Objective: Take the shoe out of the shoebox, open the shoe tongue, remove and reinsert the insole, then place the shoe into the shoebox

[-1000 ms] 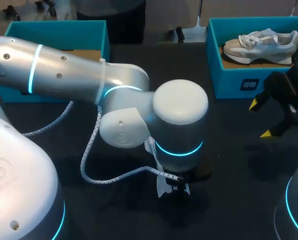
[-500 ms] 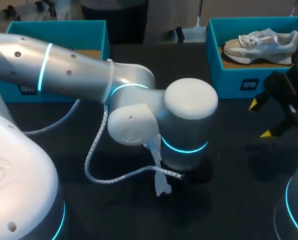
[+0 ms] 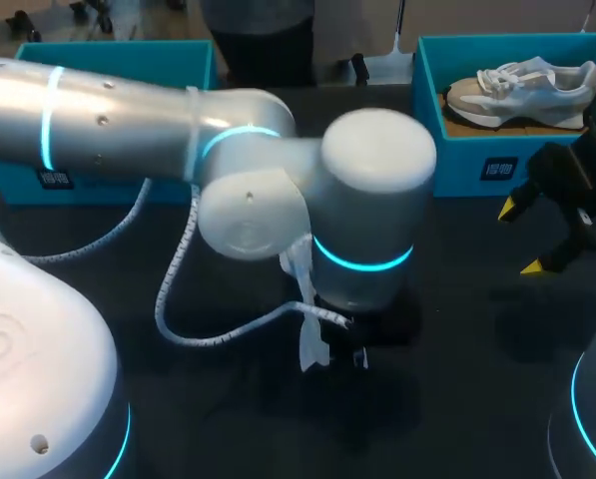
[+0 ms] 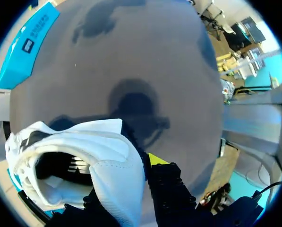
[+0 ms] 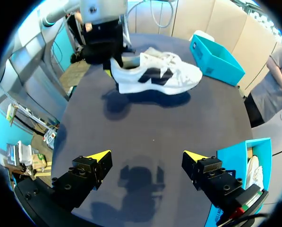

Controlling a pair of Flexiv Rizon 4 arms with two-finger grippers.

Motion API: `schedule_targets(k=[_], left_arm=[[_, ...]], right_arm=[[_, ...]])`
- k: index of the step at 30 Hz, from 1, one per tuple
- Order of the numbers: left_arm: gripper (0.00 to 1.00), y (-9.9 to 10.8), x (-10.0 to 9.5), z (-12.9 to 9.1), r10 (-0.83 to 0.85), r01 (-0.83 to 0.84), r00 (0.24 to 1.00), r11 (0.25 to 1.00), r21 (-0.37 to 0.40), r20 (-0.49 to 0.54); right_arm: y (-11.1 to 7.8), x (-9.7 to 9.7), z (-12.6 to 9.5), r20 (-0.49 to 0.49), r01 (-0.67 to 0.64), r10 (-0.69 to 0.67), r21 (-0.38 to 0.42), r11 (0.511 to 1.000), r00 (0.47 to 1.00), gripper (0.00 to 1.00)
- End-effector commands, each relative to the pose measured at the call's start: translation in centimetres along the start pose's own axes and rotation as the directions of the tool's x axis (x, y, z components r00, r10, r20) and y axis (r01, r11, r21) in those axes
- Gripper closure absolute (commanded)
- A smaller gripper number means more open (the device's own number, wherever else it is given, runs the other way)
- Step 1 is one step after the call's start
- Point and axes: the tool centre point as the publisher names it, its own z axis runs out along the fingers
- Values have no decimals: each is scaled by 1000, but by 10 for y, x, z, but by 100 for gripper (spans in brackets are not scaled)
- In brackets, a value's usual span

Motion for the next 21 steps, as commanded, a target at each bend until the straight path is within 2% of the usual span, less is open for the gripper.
schedule_targets(k=[1, 6, 21], left_arm=[[100, 25, 0, -72, 40, -40, 999, 999, 29, -12], [100, 25, -8, -104, 68, -68, 998, 997, 23, -2], [100, 25, -8, -104, 68, -68, 998, 997, 23, -2]], right_arm=[[0, 0, 0, 0, 0, 0, 2, 1000, 1000, 0], [0, 0, 0, 0, 0, 0, 2, 1000, 1000, 0], [0, 0, 0, 0, 0, 0, 2, 1000, 1000, 0]])
